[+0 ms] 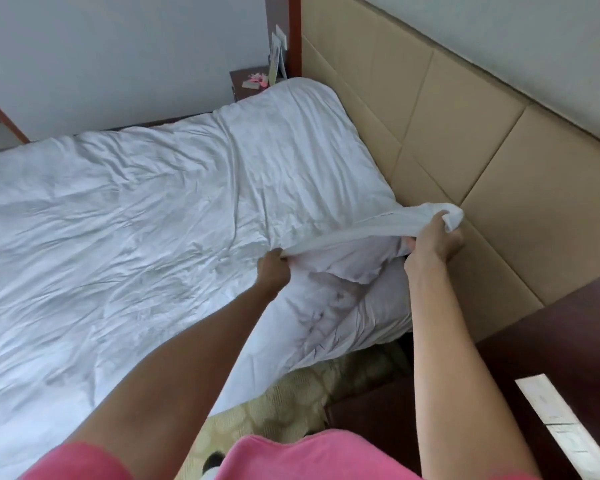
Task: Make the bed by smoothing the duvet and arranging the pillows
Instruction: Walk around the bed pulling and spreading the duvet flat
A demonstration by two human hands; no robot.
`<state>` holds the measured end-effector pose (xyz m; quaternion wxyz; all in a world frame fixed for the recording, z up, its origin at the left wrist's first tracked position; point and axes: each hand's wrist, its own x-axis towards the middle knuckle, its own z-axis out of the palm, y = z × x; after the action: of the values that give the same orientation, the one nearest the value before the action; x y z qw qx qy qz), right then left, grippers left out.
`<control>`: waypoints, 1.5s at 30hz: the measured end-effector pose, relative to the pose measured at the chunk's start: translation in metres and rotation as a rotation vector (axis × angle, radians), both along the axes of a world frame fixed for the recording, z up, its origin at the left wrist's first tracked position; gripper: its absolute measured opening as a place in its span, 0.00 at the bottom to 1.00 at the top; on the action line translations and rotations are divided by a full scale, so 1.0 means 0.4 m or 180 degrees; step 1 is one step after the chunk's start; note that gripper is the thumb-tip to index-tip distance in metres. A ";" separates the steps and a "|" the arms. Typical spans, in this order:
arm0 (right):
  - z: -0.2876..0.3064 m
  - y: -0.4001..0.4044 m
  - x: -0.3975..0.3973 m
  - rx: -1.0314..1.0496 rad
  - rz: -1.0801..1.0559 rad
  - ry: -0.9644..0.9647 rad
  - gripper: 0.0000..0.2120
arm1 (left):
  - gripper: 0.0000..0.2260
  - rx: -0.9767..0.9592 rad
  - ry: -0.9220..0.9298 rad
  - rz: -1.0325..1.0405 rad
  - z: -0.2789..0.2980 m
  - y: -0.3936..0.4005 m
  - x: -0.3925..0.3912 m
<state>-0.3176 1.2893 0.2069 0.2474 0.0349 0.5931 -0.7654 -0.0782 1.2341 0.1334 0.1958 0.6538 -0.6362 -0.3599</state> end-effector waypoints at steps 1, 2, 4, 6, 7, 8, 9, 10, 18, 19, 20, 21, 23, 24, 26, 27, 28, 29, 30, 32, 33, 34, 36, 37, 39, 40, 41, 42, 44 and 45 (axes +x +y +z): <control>0.002 -0.003 -0.002 -0.0093 -0.0020 -0.0093 0.15 | 0.13 -0.0170 0.0028 0.0066 0.013 -0.019 -0.005; 0.006 -0.007 -0.006 -0.0190 -0.0024 -0.0177 0.15 | 0.12 -0.0348 0.0034 0.0118 0.032 -0.038 -0.008; 0.014 -0.018 -0.017 -0.0356 0.0026 -0.0248 0.15 | 0.10 -0.0681 0.0110 0.0233 0.077 -0.073 -0.012; 0.016 -0.036 -0.031 -0.0411 0.0106 -0.0224 0.15 | 0.11 -0.0982 0.0230 0.0303 0.116 -0.112 -0.011; 0.019 -0.047 -0.034 -0.0460 0.0153 -0.0233 0.16 | 0.12 -0.1096 0.0273 0.0311 0.134 -0.135 -0.011; 0.023 -0.059 -0.036 -0.0547 0.0189 -0.0249 0.18 | 0.12 -0.1204 0.0307 0.0295 0.150 -0.162 -0.011; 0.029 -0.074 -0.036 -0.0648 0.0218 -0.0262 0.18 | 0.12 -0.1315 0.0336 0.0257 0.164 -0.192 -0.013; 0.033 -0.092 -0.037 -0.0734 0.0263 -0.0280 0.19 | 0.12 -0.1418 0.0350 0.0217 0.178 -0.224 -0.015; 0.063 -0.286 -0.063 -0.0943 0.0589 -0.0294 0.28 | 0.13 -0.2072 0.0481 -0.0210 0.284 -0.520 -0.066; 0.067 -0.320 -0.068 -0.0984 0.0597 -0.0286 0.27 | 0.14 -0.2068 0.0568 -0.0244 0.295 -0.561 -0.074; 0.073 -0.357 -0.072 -0.1023 0.0602 -0.0265 0.26 | 0.14 -0.2068 0.0669 -0.0290 0.303 -0.603 -0.082; 0.080 -0.395 -0.075 -0.1047 0.0612 -0.0228 0.24 | 0.15 -0.2073 0.0742 -0.0345 0.312 -0.643 -0.089; 0.089 -0.478 -0.086 -0.1059 0.0598 -0.0157 0.25 | 0.15 -0.2080 0.0809 -0.0433 0.317 -0.727 -0.099; 0.095 -0.515 -0.090 -0.1035 0.0585 -0.0147 0.26 | 0.15 -0.2048 0.0828 -0.0451 0.312 -0.770 -0.105; 0.100 -0.591 -0.099 -0.0928 0.0606 -0.0038 0.29 | 0.16 -0.1962 0.0874 -0.0385 0.298 -0.854 -0.115; 0.105 -0.623 -0.099 -0.0883 0.0633 0.0008 0.29 | 0.16 -0.1932 0.0913 -0.0327 0.291 -0.890 -0.119; 0.106 -0.655 -0.100 -0.0838 0.0655 0.0042 0.28 | 0.17 -0.1885 0.0963 -0.0285 0.284 -0.924 -0.125; 0.110 -0.689 -0.100 -0.0785 0.0660 0.0078 0.26 | 0.16 -0.1827 0.1002 -0.0259 0.281 -0.957 -0.132; 0.115 -0.721 -0.099 -0.0757 0.0658 0.0101 0.23 | 0.16 -0.1756 0.1001 -0.0223 0.276 -0.991 -0.138; 0.118 -0.783 -0.097 -0.0791 0.0654 0.0086 0.19 | 0.15 -0.1673 0.0894 -0.0120 0.266 -1.051 -0.145; 0.118 -0.813 -0.098 -0.0813 0.0670 0.0078 0.19 | 0.15 -0.1667 0.0862 -0.0092 0.260 -1.079 -0.148; 0.118 -0.844 -0.100 -0.0835 0.0668 0.0073 0.18 | 0.15 -0.1684 0.0837 -0.0086 0.254 -1.108 -0.154; 0.114 -0.903 -0.115 -0.0888 0.0616 0.0046 0.18 | 0.14 -0.1762 0.0822 -0.0089 0.241 -1.164 -0.174; 0.110 -0.933 -0.126 -0.0900 0.0593 0.0019 0.17 | 0.14 -0.1778 0.0833 -0.0081 0.236 -1.193 -0.189; 0.105 -0.991 -0.156 -0.0942 0.0561 -0.0015 0.13 | 0.14 -0.1793 0.0853 -0.0068 0.228 -1.253 -0.221; 0.101 -1.020 -0.173 -0.0981 0.0542 -0.0031 0.11 | 0.14 -0.1795 0.0871 -0.0070 0.225 -1.282 -0.237; 0.097 -1.049 -0.190 -0.0999 0.0511 -0.0046 0.09 | 0.14 -0.1789 0.0884 -0.0095 0.221 -1.312 -0.254; 0.091 -1.076 -0.207 -0.1004 0.0466 -0.0053 0.08 | 0.14 -0.1779 0.0889 -0.0136 0.215 -1.341 -0.271; 0.070 -1.124 -0.241 -0.0975 0.0379 -0.0067 0.09 | 0.14 -0.1776 0.0846 -0.0227 0.190 -1.395 -0.303; 0.056 -1.145 -0.256 -0.0943 0.0356 -0.0089 0.10 | 0.13 -0.1768 0.0803 -0.0284 0.170 -1.416 -0.314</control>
<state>-0.4200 0.8313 0.2292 0.3002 -0.0244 0.4712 -0.8290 -0.2037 0.6678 0.2015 0.4285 0.4968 -0.7090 -0.2588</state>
